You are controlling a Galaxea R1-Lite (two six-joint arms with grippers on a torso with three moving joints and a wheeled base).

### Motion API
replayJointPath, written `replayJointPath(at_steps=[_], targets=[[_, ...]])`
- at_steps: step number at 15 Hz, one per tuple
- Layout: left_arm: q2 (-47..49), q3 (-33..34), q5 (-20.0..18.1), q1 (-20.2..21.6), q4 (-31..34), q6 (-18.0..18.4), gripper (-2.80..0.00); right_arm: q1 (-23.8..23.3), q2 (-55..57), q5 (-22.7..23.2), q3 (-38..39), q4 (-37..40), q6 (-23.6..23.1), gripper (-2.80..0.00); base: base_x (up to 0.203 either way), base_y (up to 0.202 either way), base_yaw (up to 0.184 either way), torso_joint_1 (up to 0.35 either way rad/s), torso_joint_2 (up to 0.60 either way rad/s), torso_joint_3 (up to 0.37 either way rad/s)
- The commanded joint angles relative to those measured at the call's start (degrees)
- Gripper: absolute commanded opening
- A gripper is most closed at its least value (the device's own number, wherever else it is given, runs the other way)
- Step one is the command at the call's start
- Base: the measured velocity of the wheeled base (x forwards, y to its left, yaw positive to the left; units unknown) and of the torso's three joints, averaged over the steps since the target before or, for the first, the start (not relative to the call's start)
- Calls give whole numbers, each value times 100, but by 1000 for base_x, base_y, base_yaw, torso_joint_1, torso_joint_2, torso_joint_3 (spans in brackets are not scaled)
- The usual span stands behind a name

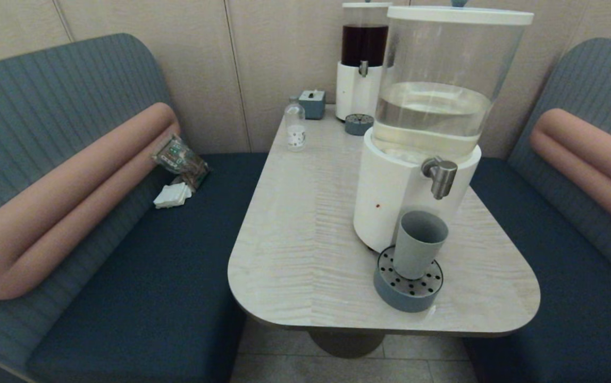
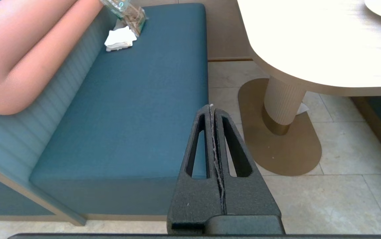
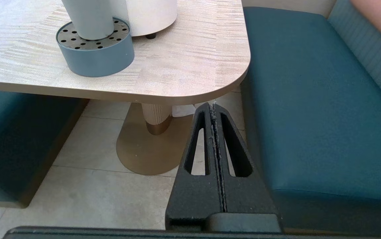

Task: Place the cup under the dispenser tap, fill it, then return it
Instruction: Place the cup next to the water dispenser

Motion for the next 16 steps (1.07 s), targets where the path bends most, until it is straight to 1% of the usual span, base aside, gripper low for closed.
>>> replayJointPath(at_steps=[1,3,4,5,7,8,9,10,11,12,13,14,16], targets=[[1,-2,8,-3,10,17,-280,4,6,-2,9,1,3,-280,0,0,0,0,0,0],[7,-24,0,0,50,55,-280,4,3,-2,9,1,3,-280,0,0,0,0,0,0],[7,-176,-20,0,28,36,-280,4,-2,-2,9,-2,3,-280,0,0,0,0,0,0],[25,-481,-63,0,80,33,-280,4,6,-2,9,1,3,-280,0,0,0,0,0,0],[386,-1624,-311,0,383,-11,-280,3,3,-2,9,-7,3,-280,0,0,0,0,0,0],[787,-2103,-447,-16,495,-83,-280,4,-2,-2,9,-7,3,-280,0,0,0,0,0,0],[1411,-2589,-601,-60,549,-171,-280,4,-2,-2,9,-7,3,-280,0,0,0,0,0,0],[2163,-3079,-834,-129,532,-259,-280,4,5,-2,9,1,3,-280,0,0,0,0,0,0],[2806,-3431,-1135,-192,414,-322,-280,4,-2,-2,9,1,3,-280,0,0,0,0,0,0],[3492,-3727,-1571,-245,125,-376,-280,4,3,-2,9,0,3,-280,0,0,0,0,0,0],[4181,-3933,-2139,-287,-373,-425,-280,4,-2,-2,9,1,3,-280,0,0,0,0,0,0],[4871,-4064,-2773,-318,-1036,-474,-280,4,6,-5,9,-2,3,-280,0,0,0,0,0,0],[5975,-4161,-3764,-363,-2368,-567,-280,4,-2,-2,9,1,3,-280,0,0,0,0,0,0]])
